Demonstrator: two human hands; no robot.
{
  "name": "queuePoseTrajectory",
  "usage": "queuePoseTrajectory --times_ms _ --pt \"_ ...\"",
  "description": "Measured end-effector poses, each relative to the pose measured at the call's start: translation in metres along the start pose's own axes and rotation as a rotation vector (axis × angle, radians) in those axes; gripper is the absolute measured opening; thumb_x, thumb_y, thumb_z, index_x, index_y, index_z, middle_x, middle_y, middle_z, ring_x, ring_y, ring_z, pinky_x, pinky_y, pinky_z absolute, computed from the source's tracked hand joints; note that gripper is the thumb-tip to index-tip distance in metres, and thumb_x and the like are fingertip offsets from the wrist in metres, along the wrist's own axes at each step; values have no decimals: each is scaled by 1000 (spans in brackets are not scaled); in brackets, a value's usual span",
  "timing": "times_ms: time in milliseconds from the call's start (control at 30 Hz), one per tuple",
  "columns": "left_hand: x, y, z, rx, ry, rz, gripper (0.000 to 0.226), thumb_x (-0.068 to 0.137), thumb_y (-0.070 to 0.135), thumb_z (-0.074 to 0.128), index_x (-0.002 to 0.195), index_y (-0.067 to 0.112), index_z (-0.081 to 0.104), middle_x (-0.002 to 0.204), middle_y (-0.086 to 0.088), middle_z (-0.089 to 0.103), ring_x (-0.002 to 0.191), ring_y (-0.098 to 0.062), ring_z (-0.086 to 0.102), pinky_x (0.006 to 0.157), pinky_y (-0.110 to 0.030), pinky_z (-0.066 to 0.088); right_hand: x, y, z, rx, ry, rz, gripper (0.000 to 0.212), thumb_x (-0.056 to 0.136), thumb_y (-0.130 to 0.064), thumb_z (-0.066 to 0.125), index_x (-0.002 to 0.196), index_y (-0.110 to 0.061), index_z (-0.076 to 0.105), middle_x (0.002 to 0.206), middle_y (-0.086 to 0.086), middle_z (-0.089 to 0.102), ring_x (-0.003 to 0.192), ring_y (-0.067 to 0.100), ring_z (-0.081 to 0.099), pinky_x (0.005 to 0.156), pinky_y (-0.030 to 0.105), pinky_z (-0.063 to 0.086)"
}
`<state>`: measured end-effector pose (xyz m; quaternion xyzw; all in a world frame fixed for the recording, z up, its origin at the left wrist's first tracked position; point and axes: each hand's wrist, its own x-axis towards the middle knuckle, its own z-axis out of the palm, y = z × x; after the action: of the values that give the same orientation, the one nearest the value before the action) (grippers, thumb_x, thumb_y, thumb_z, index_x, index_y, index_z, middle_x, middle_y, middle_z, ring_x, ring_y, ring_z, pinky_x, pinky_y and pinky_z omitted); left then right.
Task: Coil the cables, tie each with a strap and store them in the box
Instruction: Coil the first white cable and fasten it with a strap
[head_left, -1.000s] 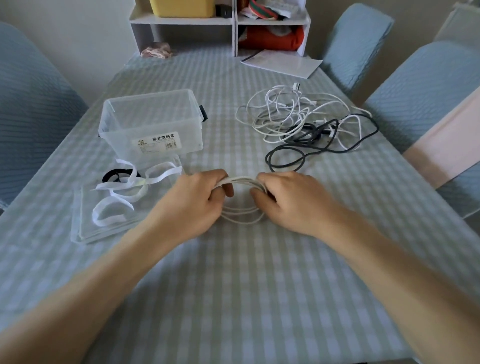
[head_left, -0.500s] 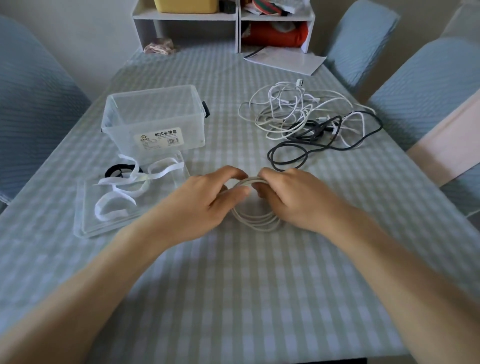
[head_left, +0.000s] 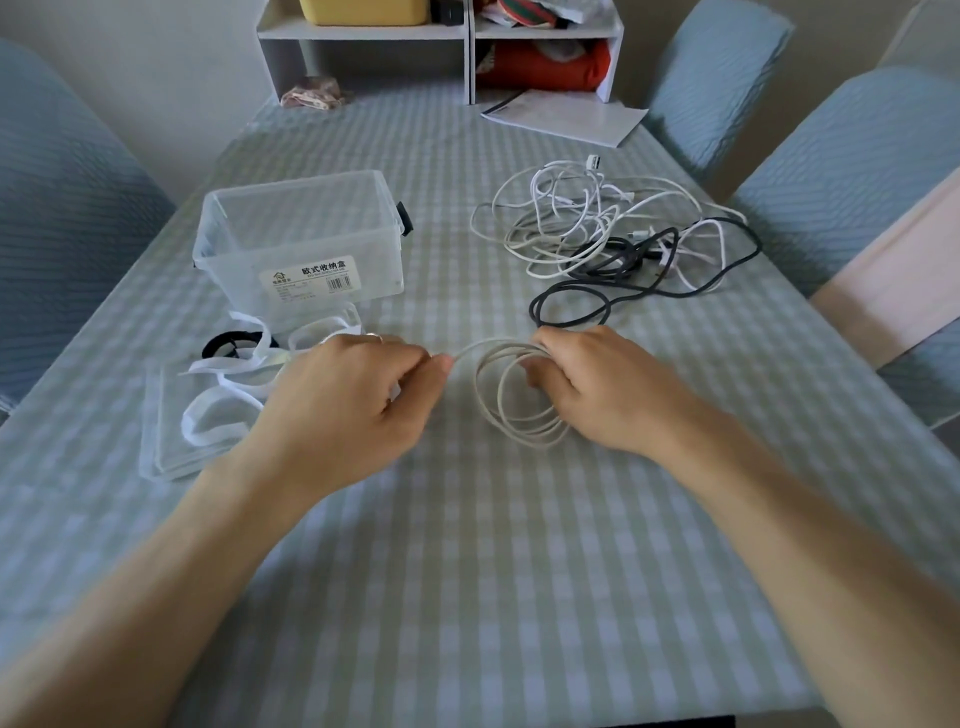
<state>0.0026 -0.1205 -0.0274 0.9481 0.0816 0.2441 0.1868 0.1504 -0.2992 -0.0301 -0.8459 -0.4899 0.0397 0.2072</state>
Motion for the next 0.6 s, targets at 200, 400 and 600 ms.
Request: queuePoseTrajectory --times_ms 200,400,600 --pt "1 26 6 -91 -80 6 55 87 65 41 113 23 65 59 16 57 55 -3 56 57 -32 50 -1 -10 4 -24 -19 -54 21 99 -26 43 79 -23 39 74 4 56 77 33 55 59 37 35" --pt "-1 23 14 -46 -154 -33 27 87 40 46 90 19 62 59 7 56 56 -15 56 52 -39 46 -2 -15 8 102 14 -72 32 99 -26 46 67 -23 41 57 -3 49 59 21 49 56 43 40" --pt "-1 28 11 176 -133 -56 23 98 28 36 77 19 37 68 5 44 60 -26 42 54 -34 27 0 -12 11 148 14 -96 38 101 -31 46 66 -20 41 55 -2 49 55 21 50 53 41 39"
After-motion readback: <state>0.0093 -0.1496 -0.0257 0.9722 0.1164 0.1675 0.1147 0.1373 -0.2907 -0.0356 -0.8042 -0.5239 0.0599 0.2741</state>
